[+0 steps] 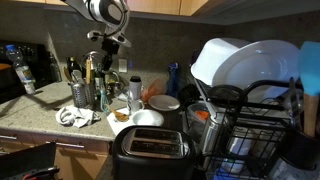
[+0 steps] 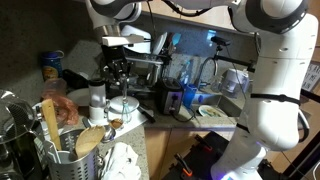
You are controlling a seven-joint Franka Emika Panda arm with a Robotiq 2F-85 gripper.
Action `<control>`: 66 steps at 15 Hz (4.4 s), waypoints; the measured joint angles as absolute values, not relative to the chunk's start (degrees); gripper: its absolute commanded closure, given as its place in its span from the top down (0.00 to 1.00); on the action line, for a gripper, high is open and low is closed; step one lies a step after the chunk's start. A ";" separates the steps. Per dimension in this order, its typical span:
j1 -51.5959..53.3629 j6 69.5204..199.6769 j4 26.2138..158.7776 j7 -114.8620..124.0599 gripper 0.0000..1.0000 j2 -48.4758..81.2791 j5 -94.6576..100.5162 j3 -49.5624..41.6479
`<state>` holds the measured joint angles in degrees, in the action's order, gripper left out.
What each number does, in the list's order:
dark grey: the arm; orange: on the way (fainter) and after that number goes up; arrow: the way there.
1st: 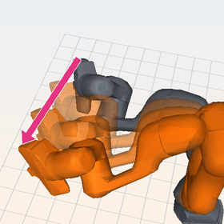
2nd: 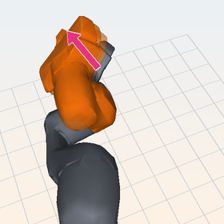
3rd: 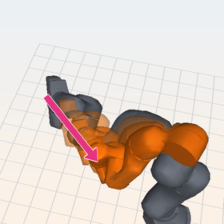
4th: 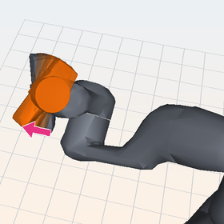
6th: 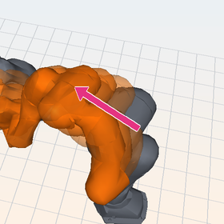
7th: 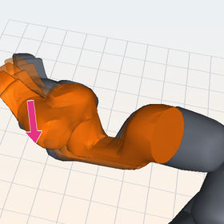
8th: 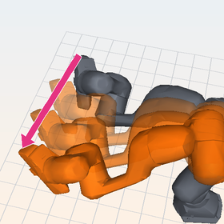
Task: Pick up the light blue whisk, stir in the white bowl and put the whisk back in the utensil rack.
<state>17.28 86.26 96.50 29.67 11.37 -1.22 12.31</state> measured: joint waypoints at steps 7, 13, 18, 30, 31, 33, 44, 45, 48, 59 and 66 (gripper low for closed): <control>17.31 86.29 96.45 29.68 0.10 11.41 -1.21 12.31; 17.18 86.29 96.47 29.66 0.10 11.98 -1.21 11.96; 16.19 87.06 96.46 30.81 0.11 13.15 -1.20 9.05; 9.67 83.75 80.46 28.25 0.11 25.44 -6.04 4.36; 9.65 82.51 78.46 28.39 0.11 26.46 -6.57 4.35; 9.73 80.31 74.79 28.86 0.11 28.29 -7.27 4.35; 11.10 77.92 65.68 37.82 0.11 33.57 -4.78 0.72; 11.08 77.92 65.70 38.29 0.11 33.75 -4.78 0.38; 10.96 77.92 66.06 39.88 0.11 34.07 -4.71 -0.51; 10.96 83.33 69.27 46.98 0.11 34.07 -2.96 -2.13; 11.06 88.91 70.81 47.67 0.11 34.08 -4.12 -0.93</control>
<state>11.06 88.91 70.81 47.67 34.08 -4.12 -0.93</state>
